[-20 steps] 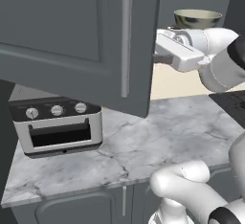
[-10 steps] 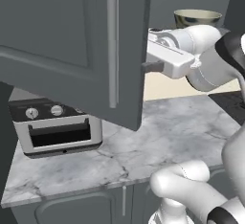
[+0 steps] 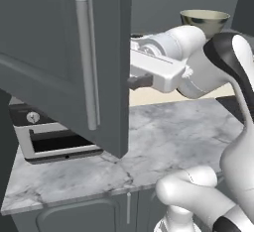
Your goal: Move the bowls from the cabinet to the plates on the dining table.
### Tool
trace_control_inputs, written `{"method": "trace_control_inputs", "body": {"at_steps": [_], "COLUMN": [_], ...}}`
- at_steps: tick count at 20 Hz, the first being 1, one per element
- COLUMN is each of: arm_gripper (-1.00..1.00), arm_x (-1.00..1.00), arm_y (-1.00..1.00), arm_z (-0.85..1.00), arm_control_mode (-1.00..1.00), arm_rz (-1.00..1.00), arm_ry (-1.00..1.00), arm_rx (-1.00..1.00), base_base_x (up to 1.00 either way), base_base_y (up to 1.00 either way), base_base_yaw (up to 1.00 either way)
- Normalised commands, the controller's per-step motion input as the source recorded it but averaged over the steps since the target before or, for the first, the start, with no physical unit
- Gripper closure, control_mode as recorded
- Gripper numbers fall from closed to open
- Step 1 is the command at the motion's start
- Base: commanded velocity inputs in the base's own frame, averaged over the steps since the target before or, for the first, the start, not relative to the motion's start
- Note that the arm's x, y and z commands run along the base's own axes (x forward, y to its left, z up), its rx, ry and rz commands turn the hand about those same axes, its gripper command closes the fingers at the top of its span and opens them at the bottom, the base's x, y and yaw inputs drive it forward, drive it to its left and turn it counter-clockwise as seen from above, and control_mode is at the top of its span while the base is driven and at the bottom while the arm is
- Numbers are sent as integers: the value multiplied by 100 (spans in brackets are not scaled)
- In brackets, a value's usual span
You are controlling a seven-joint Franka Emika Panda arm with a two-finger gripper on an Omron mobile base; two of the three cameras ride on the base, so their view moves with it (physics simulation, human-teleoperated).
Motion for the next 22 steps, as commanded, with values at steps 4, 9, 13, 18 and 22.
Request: {"method": "trace_control_inputs", "body": {"at_steps": [4, 9, 13, 18, 22], "arm_gripper": [-100, -100, -100, -100, -100], "arm_x": [-18, -11, 0, 0, 0], "arm_y": [62, 59, 59, 53, 52], "arm_z": [-14, -15, -14, -9, -6], "arm_control_mode": [-100, -100, -100, -100, -100], "arm_rz": [12, 9, 1, 0, -2], "arm_ry": [0, -3, -7, -7, -7], "arm_rx": [-3, -3, -3, -2, -2], "base_base_x": [0, 0, 0, 0, 0], "base_base_y": [0, 0, 0, 0, 0], "base_base_yaw": [0, 0, 0, 0, 0]}}
